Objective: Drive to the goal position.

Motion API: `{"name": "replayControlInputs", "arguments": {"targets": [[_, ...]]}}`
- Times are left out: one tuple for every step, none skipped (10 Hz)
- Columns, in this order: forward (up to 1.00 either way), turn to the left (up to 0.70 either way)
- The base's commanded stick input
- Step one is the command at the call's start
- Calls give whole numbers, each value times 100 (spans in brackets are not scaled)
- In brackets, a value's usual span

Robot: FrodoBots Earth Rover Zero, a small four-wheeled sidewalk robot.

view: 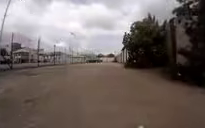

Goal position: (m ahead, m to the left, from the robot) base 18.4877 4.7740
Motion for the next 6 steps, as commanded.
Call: {"name": "replayControlInputs", "arguments": {"targets": [[100, 0], [100, 0], [100, 0], [100, 0], [100, 0], [100, 0]]}}
